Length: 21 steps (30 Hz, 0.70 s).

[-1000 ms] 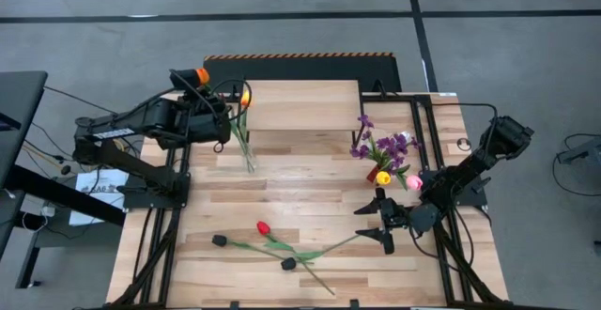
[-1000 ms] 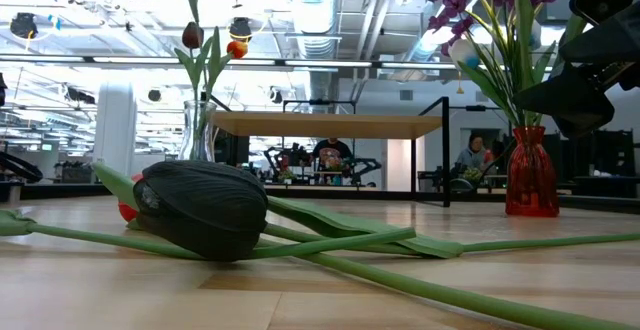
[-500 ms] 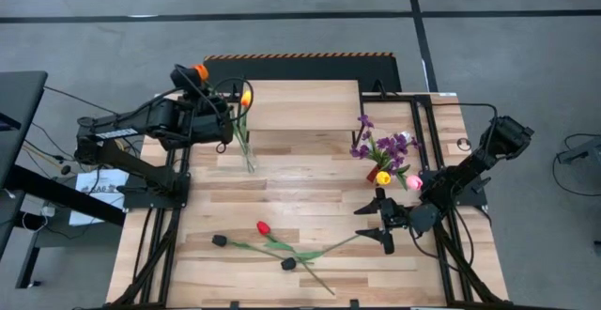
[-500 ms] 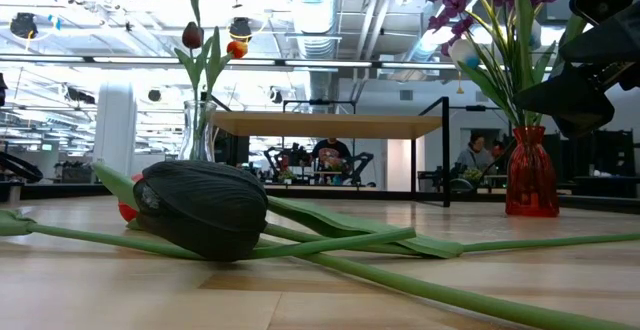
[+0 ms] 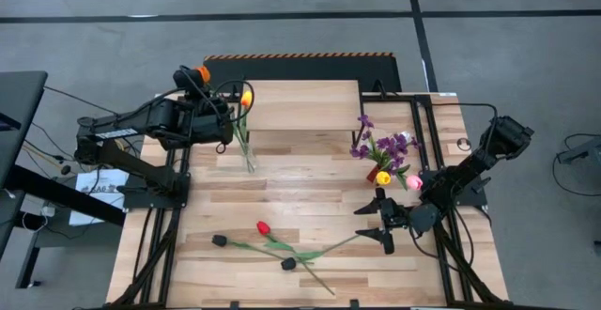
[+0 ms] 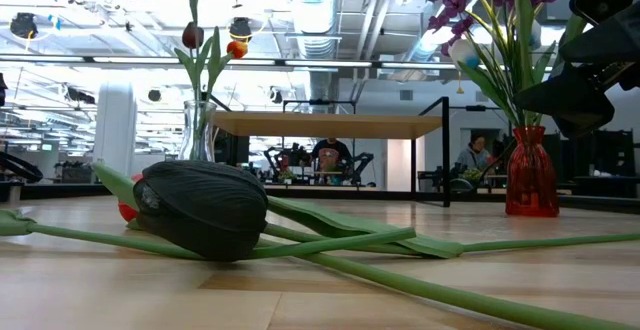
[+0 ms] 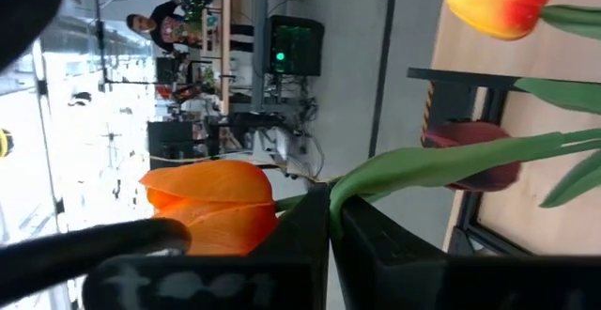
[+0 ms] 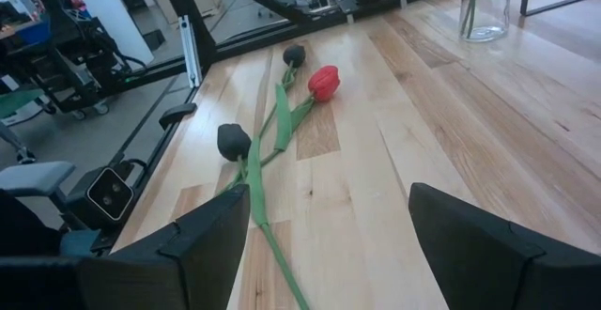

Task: Pick and place flowers into a vace then onto a shelf
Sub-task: Put the orange flower into the transparent vase

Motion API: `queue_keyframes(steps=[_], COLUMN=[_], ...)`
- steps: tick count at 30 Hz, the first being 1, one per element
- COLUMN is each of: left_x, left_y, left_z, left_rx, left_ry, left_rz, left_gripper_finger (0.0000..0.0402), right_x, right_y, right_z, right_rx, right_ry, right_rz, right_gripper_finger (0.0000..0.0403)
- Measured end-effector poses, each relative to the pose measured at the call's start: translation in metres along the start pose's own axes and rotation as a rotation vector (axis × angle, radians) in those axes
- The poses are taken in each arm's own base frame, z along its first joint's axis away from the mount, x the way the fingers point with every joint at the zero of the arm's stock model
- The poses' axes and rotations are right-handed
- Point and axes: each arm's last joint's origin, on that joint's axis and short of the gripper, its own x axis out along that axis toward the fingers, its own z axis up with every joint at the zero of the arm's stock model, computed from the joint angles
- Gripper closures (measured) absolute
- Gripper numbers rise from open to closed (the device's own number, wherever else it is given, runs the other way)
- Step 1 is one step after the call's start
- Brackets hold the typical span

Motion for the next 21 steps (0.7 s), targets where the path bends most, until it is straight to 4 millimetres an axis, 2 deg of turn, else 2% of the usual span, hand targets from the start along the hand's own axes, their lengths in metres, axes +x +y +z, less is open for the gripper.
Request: queue_keyframes(steps=[21], left_x=[0.0007], left_y=[-0.0090], left_z=[0.0058], left_rx=[0.003], left_ry=[-0.035], left_rz=[-0.224], left_gripper_finger=[0.0401], right_x=[0.0000], right_y=[0.0000], right_z=[0.0000], right_rx=[0.000], right_ry=[0.000], right_rz=[0.000], right_gripper_finger=[0.0117])
